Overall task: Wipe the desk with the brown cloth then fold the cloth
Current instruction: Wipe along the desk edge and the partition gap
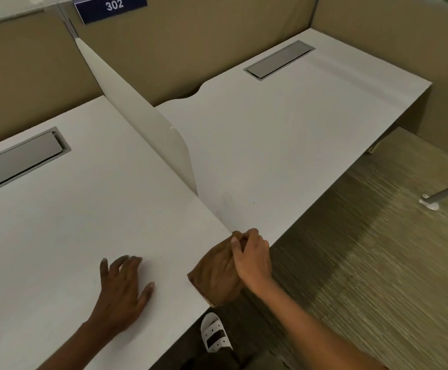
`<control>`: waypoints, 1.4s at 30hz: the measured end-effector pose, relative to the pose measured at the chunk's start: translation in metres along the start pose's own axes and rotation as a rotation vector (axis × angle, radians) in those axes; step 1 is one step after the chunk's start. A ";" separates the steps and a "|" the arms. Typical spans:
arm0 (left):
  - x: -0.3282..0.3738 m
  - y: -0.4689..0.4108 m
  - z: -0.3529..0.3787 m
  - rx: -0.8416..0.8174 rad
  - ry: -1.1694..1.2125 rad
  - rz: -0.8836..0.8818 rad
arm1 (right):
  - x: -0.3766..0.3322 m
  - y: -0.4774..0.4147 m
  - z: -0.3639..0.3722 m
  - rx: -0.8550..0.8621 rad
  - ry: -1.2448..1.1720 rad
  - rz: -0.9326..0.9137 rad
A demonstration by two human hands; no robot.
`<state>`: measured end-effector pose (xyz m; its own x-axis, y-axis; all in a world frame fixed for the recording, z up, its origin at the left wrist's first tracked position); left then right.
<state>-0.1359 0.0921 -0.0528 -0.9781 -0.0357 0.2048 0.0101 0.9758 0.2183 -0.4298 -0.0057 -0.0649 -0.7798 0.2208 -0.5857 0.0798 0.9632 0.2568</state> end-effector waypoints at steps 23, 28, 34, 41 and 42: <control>0.170 -0.098 -0.007 -0.196 0.392 -0.137 | 0.002 -0.093 0.005 -0.782 -0.237 -0.323; 0.184 -0.088 -0.019 -0.146 0.430 -0.153 | 0.009 -0.104 0.008 -0.955 -0.115 -0.401; 0.200 -0.072 -0.020 -0.102 0.389 -0.115 | 0.021 -0.108 0.004 -0.880 0.010 -0.499; 0.192 -0.088 -0.033 0.091 0.366 -0.161 | -0.004 -0.128 -0.017 -0.267 -0.032 -0.451; 0.189 -0.092 -0.035 0.118 0.353 -0.176 | -0.009 -0.127 -0.015 -0.231 -0.059 -0.431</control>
<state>-0.3145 -0.0121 -0.0012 -0.8312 -0.2558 0.4936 -0.1946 0.9656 0.1726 -0.4421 -0.1325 -0.0806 -0.6745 -0.1758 -0.7170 -0.3876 0.9109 0.1413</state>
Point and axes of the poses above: each hand's wrist, its own y-axis away from the middle knuckle, its own z-axis out of the palm, x = y × z, the point moved 6 cm from there along -y, towards the middle knuckle, and after that the axes turned 5 degrees about y, right-handed, at the moved point
